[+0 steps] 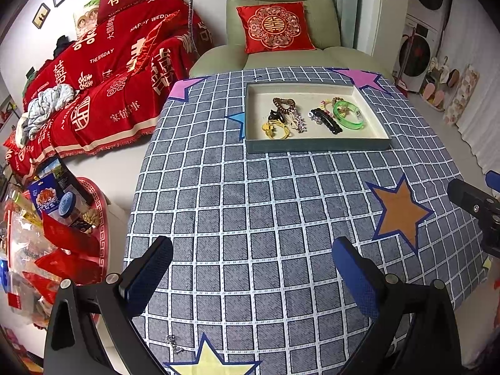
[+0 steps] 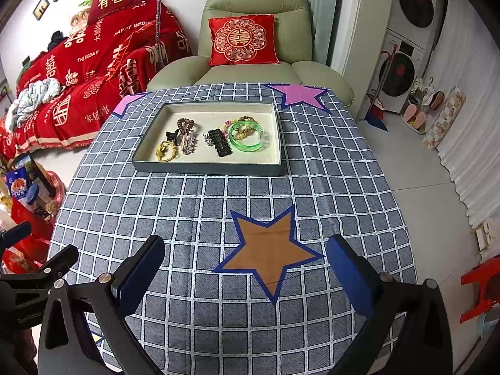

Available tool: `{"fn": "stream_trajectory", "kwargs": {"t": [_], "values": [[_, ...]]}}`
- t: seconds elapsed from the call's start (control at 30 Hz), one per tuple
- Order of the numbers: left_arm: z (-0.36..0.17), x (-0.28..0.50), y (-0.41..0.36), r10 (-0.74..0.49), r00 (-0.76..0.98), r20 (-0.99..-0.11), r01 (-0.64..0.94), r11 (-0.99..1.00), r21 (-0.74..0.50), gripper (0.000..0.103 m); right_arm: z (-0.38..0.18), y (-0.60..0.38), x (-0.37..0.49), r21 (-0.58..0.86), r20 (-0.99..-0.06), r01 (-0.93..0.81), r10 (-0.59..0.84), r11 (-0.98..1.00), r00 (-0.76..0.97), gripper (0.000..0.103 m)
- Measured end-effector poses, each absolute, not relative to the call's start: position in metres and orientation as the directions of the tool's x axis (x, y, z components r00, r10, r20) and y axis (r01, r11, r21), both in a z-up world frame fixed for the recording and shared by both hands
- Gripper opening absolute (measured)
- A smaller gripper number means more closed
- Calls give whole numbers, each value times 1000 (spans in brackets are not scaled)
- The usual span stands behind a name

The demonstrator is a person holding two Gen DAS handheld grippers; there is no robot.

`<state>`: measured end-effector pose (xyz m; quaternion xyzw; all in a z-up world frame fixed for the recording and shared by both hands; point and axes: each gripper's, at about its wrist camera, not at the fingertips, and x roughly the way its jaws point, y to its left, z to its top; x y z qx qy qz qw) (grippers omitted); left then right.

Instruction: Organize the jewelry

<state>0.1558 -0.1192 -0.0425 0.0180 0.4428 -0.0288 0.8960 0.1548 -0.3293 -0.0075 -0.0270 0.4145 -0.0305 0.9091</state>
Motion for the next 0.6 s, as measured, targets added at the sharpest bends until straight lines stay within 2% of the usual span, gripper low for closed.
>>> {"fn": "stream_trajectory", "kwargs": {"t": [0.6], "values": [[-44,155,-114,-46,596,-801,94,995,13,103,-11,-331,152,-74,-755,30,-76,997,651,103]]}}
